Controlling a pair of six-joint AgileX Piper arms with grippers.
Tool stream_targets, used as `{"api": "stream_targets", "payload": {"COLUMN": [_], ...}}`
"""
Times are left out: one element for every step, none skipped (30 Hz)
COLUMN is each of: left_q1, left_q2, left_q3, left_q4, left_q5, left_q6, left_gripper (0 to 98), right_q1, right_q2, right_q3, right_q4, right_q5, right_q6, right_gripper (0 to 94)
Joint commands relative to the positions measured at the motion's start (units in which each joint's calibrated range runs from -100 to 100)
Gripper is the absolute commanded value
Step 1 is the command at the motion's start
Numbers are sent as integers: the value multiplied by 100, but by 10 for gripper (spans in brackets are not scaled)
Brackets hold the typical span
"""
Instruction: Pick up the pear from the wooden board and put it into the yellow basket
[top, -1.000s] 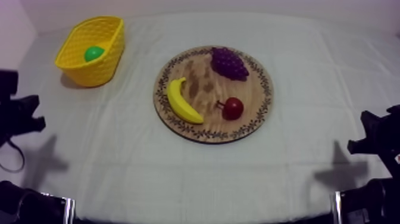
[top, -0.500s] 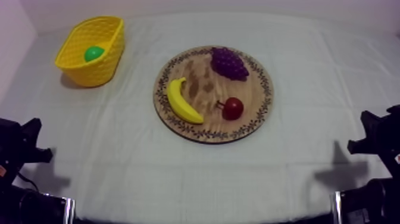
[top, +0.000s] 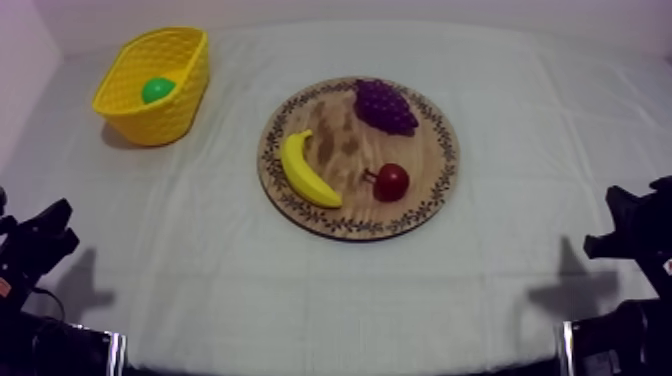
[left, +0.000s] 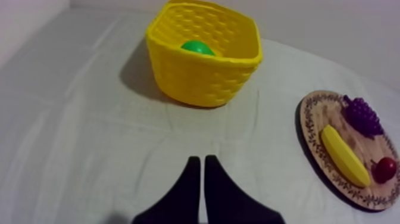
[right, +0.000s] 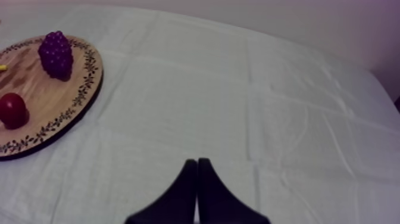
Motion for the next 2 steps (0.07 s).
{"api": "stream_targets", "payload": {"left_q1": [3,3], "left_q2": [0,0], "left_q3": [6,6], "left_q4": [1,1], "left_q5": [1,1], "left_q6": [20,19], "left_gripper": [1,1], "right_q1": [-1,-1], "right_q2": [-2,-2], "right_q3": [4,4], "right_q4": [0,0], "right_q5": [-1,-1], "right_q6": [2,2], "right_gripper": [3,3]}}
